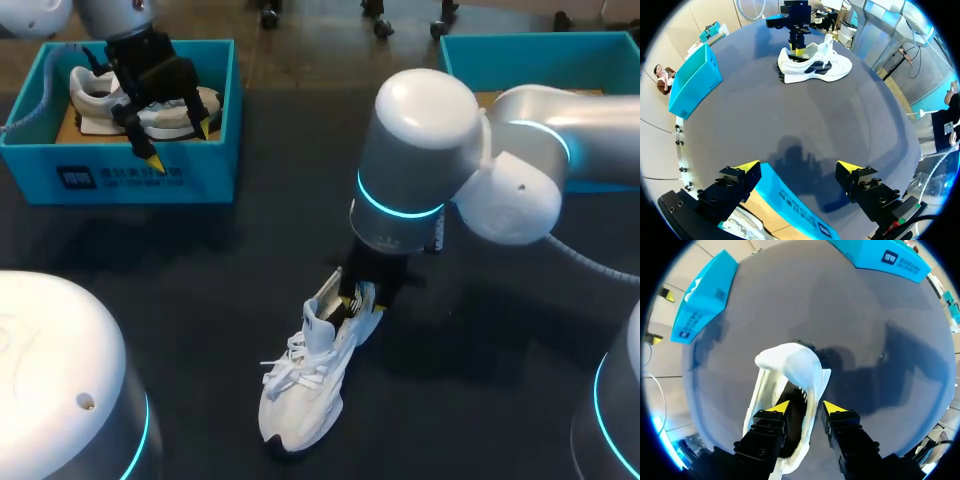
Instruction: Take the shoe out of the shoebox, open the shoe tongue, remove and reinsert the insole, then place the shoe into the shoebox
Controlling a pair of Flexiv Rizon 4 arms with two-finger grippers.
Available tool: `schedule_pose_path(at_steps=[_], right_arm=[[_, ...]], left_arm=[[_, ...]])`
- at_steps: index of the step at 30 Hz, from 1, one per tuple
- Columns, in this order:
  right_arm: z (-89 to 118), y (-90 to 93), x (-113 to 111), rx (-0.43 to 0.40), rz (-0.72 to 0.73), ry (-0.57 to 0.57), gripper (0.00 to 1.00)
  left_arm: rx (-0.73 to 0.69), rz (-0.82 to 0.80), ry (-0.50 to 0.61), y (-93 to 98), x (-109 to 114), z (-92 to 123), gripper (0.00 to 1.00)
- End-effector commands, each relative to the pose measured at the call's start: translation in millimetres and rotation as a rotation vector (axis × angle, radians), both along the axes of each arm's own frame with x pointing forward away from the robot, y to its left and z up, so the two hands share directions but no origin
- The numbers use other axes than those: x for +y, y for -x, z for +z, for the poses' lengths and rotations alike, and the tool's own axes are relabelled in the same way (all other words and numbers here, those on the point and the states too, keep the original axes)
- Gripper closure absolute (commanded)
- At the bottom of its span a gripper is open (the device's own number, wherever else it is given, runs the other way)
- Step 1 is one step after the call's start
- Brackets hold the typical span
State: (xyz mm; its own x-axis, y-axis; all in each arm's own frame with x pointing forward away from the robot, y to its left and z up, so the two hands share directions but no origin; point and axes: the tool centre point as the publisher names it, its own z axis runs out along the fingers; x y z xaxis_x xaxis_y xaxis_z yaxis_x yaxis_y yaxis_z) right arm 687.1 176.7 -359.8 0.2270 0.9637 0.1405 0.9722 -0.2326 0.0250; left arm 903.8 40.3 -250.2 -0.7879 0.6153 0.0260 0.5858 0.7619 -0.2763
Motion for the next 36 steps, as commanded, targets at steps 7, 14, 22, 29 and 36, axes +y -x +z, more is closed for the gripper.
schedule_pose_path(at_steps=[7,14,22,29,36], right_arm=[[-21.1,2.3,11.4,0.075,-0.39,-0.009,1.0],[-24.4,4.1,14.0,0.088,-0.374,-0.005,1.0],[-16.1,-5.2,11.3,0.067,-0.315,0.03,1.0],[-9.1,-25.2,10.3,0.053,-0.212,0.06,1.0],[-5.4,-42.1,9.3,0.053,-0.122,0.063,1.0]], left_arm=[[-0.001,-0.001,-0.003,0.1,0.4,0.5,0.0],[-0.001,-0.001,-0.003,0.1,0.4,0.5,0.0],[-0.001,-0.001,-0.003,0.1,0.4,0.5,0.0],[-0.001,-0.001,-0.003,0.1,0.4,0.5,0.0],[-0.001,-0.001,-0.003,0.1,0.4,0.5,0.0]])
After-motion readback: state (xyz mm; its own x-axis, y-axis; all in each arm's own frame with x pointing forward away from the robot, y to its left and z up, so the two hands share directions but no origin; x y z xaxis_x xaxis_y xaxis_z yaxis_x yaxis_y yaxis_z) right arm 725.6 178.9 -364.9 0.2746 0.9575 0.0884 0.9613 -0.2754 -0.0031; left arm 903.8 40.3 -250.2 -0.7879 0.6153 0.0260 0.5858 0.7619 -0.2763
